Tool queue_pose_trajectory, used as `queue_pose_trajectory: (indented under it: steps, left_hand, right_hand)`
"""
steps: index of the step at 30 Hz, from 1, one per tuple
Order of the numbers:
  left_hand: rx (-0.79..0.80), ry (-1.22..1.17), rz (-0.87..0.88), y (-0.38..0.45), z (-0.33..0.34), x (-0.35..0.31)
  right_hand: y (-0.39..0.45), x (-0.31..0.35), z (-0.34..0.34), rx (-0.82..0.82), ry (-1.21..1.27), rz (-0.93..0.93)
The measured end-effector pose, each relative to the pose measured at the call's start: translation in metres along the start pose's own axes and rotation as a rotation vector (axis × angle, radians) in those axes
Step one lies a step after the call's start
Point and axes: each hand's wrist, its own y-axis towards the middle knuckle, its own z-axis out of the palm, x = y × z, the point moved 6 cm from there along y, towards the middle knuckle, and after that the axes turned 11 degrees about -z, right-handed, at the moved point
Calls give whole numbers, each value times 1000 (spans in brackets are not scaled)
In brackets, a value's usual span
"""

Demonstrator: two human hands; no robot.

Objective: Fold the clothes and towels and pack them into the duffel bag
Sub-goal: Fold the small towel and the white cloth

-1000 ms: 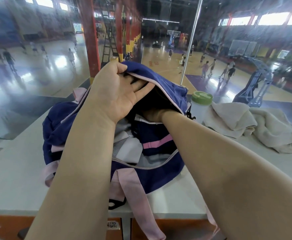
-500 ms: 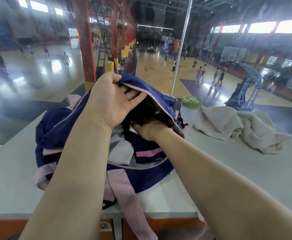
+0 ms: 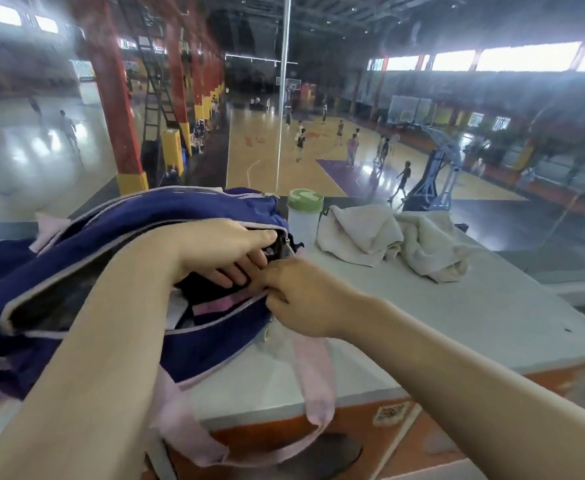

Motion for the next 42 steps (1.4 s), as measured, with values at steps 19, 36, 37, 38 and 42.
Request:
queue_pose_trajectory:
  steps: [19,36,37,38,42]
  left_hand:
    - [-195,332,259,77,131,-79]
    - [-205,432,265,115,154,-55]
    - [-200,403,270,113,154,-53]
    - [-193,374,273,110,155,-50]
    - [-240,364,354,99,159,-42]
  right_hand:
    - [-106,-254,-23,-168,-136,679]
    - [-91,-245,14,-203,-198,711]
    - [-95,-237,14,-231,-152,727]
    - [-98,-229,14,-247,-103,739]
    - [-109,-196,9,-196,23,774]
